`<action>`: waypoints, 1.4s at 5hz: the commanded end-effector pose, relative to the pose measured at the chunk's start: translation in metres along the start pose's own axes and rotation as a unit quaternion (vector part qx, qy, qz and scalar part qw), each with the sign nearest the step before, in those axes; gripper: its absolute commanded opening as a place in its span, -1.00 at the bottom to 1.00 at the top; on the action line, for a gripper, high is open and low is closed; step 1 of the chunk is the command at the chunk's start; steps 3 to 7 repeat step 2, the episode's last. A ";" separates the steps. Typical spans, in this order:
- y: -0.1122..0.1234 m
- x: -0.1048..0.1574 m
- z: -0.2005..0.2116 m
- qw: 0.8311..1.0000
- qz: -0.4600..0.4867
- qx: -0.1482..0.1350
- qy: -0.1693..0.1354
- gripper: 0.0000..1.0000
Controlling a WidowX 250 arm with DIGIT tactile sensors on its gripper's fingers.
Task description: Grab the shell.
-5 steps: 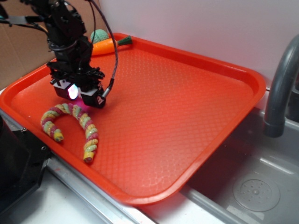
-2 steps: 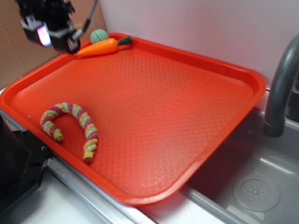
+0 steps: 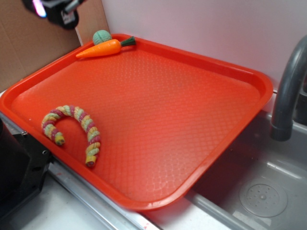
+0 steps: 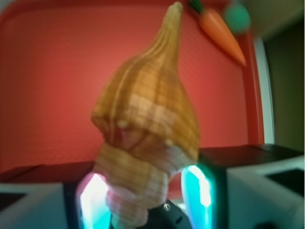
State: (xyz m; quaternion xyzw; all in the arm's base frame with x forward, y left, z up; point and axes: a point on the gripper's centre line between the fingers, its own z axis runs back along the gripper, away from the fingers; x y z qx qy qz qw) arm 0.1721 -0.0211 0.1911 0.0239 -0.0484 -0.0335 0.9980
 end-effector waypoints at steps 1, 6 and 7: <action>-0.018 0.018 0.031 0.999 -0.016 0.010 -0.027 -1.00; -0.009 0.018 0.025 1.000 0.020 0.001 -0.011 -1.00; -0.009 0.018 0.025 1.000 0.020 0.001 -0.011 -1.00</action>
